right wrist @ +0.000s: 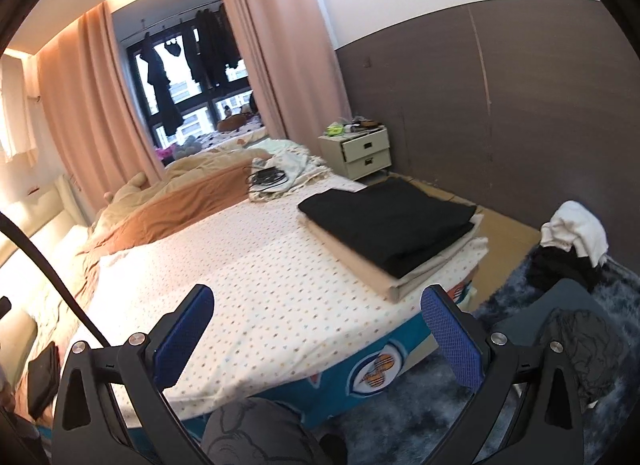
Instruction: Fold large clothes
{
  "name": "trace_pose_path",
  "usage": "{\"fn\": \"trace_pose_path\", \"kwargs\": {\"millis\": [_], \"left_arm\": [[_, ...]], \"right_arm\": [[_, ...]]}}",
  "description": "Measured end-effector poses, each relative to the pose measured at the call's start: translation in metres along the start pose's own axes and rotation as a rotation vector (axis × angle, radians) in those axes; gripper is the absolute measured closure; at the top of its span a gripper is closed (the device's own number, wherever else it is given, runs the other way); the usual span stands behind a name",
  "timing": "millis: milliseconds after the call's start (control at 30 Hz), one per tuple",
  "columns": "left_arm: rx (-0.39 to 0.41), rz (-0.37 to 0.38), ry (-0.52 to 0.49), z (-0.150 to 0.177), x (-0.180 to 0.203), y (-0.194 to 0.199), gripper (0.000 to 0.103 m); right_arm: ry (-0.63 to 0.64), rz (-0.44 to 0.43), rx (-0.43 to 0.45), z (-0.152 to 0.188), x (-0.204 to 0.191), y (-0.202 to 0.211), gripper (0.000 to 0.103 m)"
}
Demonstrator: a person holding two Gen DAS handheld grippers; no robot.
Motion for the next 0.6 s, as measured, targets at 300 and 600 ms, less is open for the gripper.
{"fn": "trace_pose_path", "kwargs": {"millis": [300,600], "left_arm": [[0.049,-0.116,0.036,0.043,-0.018,0.05,0.0],[0.112,-0.198,0.073,0.074,-0.041,0.091,0.0]], "right_arm": [[0.072,-0.075,-0.026,0.036,-0.039,-0.01,0.0],[0.122,-0.125,-0.032,0.056,-0.055,-0.025,0.0]]}}
Point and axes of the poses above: each gripper's, at about its wrist camera, not at the fingertips, and y roughly against the way its jaws point, x to its right, z to its underside, the point moved 2 cm from there along -y, roughly the way its jaws point, and after that the axes turned 11 degrees about -z, right-handed, at the moved point
